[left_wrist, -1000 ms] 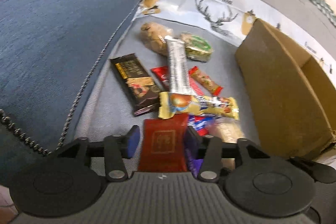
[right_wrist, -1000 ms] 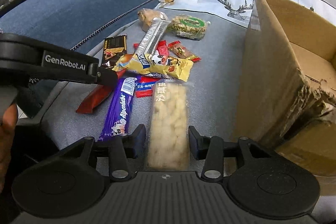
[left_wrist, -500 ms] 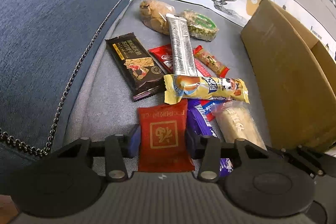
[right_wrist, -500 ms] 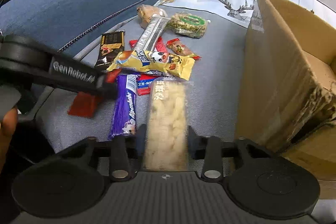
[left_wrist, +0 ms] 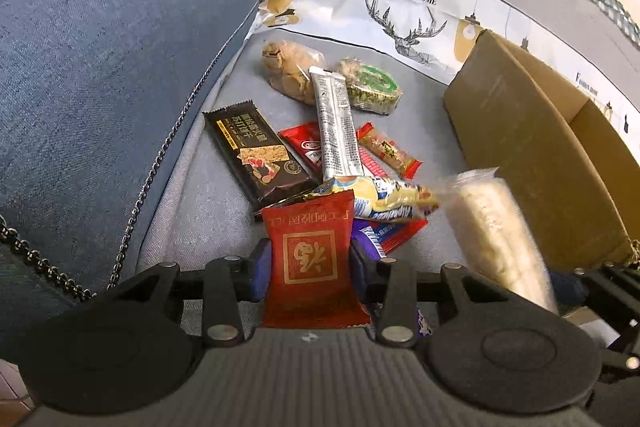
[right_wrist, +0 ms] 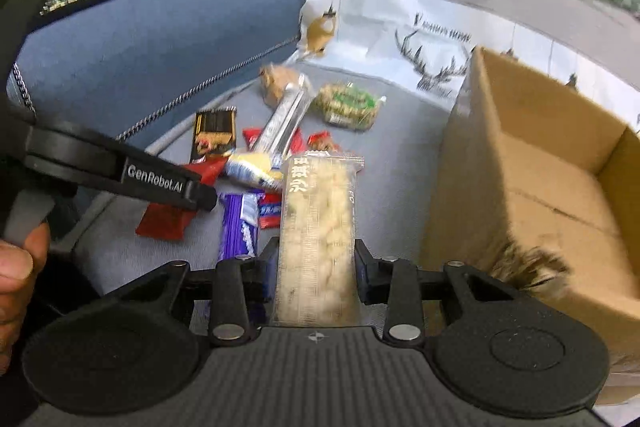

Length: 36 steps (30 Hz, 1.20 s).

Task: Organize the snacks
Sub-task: 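Carry the red packet and puff tube over the cardboard box with both tools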

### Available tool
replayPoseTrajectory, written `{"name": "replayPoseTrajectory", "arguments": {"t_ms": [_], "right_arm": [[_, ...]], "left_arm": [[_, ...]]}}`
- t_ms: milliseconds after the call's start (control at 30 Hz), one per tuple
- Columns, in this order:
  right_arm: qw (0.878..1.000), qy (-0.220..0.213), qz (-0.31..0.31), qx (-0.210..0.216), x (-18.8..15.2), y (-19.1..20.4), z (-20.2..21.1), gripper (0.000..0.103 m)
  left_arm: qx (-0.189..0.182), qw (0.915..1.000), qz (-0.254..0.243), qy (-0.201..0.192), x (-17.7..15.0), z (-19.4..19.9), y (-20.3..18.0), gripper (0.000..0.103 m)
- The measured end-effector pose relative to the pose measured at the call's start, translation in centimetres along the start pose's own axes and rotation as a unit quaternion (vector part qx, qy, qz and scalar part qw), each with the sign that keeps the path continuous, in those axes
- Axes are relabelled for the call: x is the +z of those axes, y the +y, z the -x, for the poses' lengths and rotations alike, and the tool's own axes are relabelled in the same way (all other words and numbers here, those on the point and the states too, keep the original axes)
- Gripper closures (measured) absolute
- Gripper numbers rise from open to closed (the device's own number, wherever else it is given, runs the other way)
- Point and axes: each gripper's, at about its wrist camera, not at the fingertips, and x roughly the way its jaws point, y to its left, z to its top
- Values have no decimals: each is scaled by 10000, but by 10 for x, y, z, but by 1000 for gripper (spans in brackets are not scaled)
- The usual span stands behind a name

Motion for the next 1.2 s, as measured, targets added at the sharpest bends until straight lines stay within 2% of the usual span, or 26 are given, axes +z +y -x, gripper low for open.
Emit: {"name": "replayPoseTrajectory", "arguments": {"t_ms": [267,367,600,733,833,1000,1200], "right_arm": [[9992,-353,61,-172,10,0,34,65],[9976,-653,-85,-193,21,-8,59,65],[9878,-1436,-509,-308,46,-47,129,65],[9797,-1804,-795,-371,48,-82,154,65],[9741,-1930,-1078,-483,41,-111,153,65],[9653,-1824,-1767,-616,17,-152,137,65],[9662,-1743,-1751,-740,-6,-170,116,65]], "left_arm": [[-147,9994,-74,-289,-2,14,-2,59],[-231,9985,-144,-470,-5,22,-4,59],[-315,9950,-462,-824,-9,34,-21,59],[-384,9925,-652,-964,-11,38,-29,59],[-466,9916,-623,-1035,-10,39,-29,59],[-521,9899,-630,-1162,-11,42,-31,59],[-514,9805,-979,-1623,-19,57,-44,59]]}}
